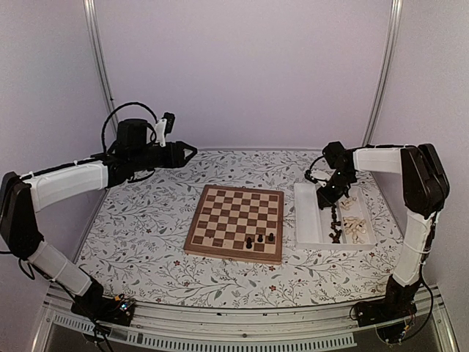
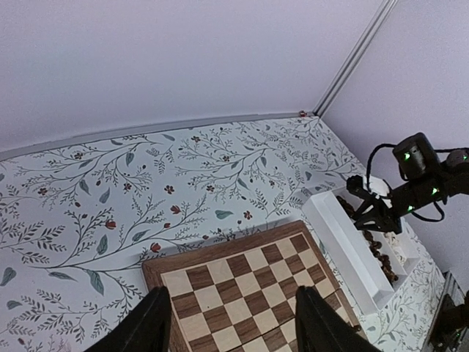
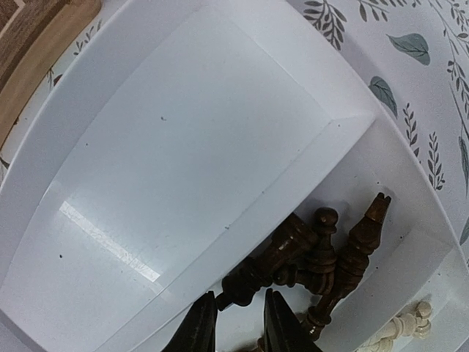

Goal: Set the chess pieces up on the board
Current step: Pick up the chess piece from the storage box, then place the chess piece on the chessboard.

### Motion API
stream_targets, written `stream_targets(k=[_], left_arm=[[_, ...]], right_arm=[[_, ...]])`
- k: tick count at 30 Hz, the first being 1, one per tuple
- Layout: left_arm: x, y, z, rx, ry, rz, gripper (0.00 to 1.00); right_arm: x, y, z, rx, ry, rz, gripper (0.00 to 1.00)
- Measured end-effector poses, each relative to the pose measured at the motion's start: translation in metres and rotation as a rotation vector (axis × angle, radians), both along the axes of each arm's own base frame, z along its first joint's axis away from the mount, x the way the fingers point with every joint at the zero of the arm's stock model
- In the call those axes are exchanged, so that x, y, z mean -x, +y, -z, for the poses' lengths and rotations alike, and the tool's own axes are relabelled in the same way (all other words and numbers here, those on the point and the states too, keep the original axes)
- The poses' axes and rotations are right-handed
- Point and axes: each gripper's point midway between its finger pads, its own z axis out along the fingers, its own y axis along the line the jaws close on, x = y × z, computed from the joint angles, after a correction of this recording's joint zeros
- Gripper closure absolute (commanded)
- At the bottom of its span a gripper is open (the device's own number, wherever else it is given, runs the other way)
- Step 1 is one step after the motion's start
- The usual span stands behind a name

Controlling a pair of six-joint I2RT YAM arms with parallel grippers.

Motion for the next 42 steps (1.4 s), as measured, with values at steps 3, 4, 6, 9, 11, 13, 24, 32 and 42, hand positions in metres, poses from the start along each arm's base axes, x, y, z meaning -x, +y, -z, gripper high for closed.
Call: stream_targets(k=[3, 4, 6, 9, 11, 13, 24, 32, 42], left_arm=[[0.0, -0.001, 0.001, 0.001, 0.002, 0.005, 0.4], [0.0, -0.001, 0.001, 0.0, 0.004, 0.005, 0.4], [-0.001, -0.001, 0.003, -0.001, 0.007, 0.005, 0.4], [-0.001, -0.002, 0.004, -0.002, 0.01, 0.006, 0.4], [-0.001, -0.002, 0.005, -0.002, 0.012, 0.008, 0.4], [-0.001, -0.002, 0.006, -0.003, 0.015, 0.01, 0.4], [0.002, -0.009, 0.011, 0.008, 0.031, 0.052, 0.44], [0.037, -0.065, 0.021, -0.008, 0.012, 0.31, 0.47], [0.156, -0.174, 0.011, 0.009, -0.141, 0.786, 0.38]], right_arm=[[-0.001, -0.001, 0.0, -0.003, 0.0, 0.007, 0.75], [-0.001, -0.001, 0.001, -0.004, 0.001, 0.01, 0.76], [-0.002, -0.002, 0.006, -0.003, 0.008, 0.015, 0.76], [-0.004, -0.004, 0.014, 0.009, 0.013, 0.025, 0.78], [-0.006, -0.006, 0.017, 0.014, 0.013, 0.034, 0.82], [-0.006, -0.007, 0.017, 0.016, 0.012, 0.043, 0.88], [0.012, -0.01, 0.008, -0.015, -0.001, 0.051, 0.97], [0.04, 0.021, -0.097, -0.258, -0.174, -0.116, 0.97], [0.12, 0.115, -0.134, -0.472, -0.125, -0.517, 0.96]])
